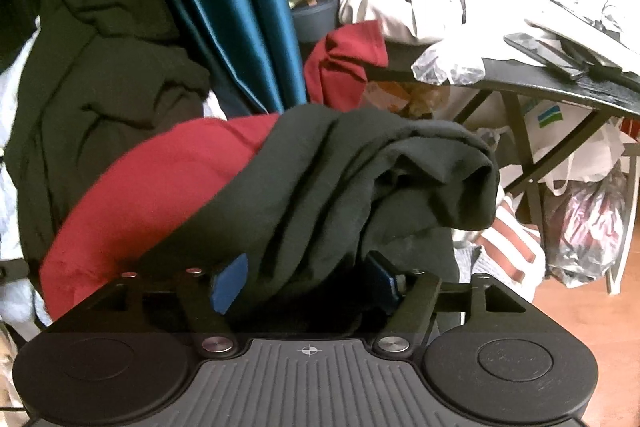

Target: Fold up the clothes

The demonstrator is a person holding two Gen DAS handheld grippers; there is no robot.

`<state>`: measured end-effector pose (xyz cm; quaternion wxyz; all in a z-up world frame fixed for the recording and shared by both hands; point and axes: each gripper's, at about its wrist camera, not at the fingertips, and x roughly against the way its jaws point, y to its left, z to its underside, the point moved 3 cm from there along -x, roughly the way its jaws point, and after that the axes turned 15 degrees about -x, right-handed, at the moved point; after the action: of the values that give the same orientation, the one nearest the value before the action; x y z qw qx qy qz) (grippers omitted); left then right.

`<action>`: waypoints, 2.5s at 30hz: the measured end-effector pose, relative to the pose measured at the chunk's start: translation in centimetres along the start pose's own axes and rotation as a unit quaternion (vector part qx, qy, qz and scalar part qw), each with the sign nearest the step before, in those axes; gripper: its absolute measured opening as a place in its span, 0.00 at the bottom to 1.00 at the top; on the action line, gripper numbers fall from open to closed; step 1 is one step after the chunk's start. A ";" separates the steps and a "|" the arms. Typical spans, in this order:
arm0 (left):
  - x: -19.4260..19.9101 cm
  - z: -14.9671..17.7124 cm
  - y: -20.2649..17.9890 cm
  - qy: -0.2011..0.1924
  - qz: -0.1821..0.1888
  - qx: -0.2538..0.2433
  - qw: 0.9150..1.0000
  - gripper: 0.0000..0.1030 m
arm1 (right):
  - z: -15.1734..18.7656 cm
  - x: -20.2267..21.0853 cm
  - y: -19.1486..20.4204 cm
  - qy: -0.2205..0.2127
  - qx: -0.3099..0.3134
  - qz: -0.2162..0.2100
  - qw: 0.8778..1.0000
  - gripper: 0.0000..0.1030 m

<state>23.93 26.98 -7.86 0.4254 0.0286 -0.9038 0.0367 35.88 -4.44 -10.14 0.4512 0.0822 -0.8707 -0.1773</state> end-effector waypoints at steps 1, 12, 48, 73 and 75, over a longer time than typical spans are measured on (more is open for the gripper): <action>0.0 0.1 0.0 -0.001 0.001 0.001 1.000 1.00 | 0.1 0.1 -0.1 0.002 -0.001 -0.002 1.000 0.66; -0.1 0.6 -2.2 -0.005 0.057 -0.033 0.998 1.00 | 0.3 1.5 -3.7 -0.004 -0.057 0.024 0.998 0.68; -1.7 2.7 -6.2 0.036 0.104 -0.071 0.991 1.00 | 3.0 1.5 -7.9 0.019 -0.141 0.032 0.989 0.71; -2.2 2.6 -7.0 0.036 0.107 -0.085 0.990 1.00 | 2.5 1.1 -7.7 0.028 -0.131 0.032 0.990 0.71; -2.2 2.5 -6.8 0.036 0.100 -0.086 0.991 1.00 | 2.5 1.1 -7.6 0.028 -0.132 0.032 0.990 0.71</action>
<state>23.97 19.99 -10.81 0.4531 -0.0996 -0.8859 0.0020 33.11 -11.24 -13.58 0.4876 -0.0005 -0.8291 -0.2737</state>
